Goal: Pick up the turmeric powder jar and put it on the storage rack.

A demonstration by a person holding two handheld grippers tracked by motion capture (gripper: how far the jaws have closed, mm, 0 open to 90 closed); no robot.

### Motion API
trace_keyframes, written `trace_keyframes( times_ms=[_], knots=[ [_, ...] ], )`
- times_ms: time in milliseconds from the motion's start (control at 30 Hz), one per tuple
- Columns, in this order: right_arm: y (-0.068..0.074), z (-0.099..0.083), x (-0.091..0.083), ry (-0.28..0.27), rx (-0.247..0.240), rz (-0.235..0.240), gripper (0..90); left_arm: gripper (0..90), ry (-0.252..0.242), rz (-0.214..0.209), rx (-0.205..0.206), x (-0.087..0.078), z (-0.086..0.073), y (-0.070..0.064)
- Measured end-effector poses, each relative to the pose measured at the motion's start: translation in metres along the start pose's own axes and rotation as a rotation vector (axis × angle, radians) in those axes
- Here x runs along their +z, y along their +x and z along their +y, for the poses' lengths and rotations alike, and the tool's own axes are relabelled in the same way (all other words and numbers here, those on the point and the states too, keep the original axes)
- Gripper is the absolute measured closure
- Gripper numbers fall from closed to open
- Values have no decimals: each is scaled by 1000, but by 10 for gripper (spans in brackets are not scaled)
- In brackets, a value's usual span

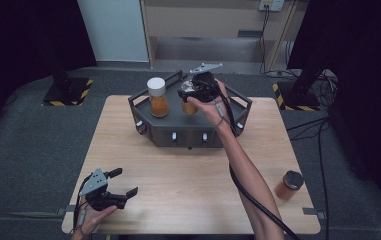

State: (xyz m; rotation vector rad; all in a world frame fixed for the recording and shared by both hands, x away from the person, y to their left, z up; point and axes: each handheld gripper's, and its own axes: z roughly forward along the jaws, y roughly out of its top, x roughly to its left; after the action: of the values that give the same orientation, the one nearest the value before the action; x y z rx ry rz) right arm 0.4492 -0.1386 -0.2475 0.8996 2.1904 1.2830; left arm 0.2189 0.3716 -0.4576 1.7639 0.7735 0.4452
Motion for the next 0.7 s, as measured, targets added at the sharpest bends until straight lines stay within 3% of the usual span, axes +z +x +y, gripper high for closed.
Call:
trace_keyframes(
  times_ms=[333,700],
  knots=[
    [-7,-4,19,-5,33,-40,345,44,2,-5,4,1,0,0],
    [-8,-14,33,1,42,-47,344,45,2,-6,5,1,0,0]
  ],
)
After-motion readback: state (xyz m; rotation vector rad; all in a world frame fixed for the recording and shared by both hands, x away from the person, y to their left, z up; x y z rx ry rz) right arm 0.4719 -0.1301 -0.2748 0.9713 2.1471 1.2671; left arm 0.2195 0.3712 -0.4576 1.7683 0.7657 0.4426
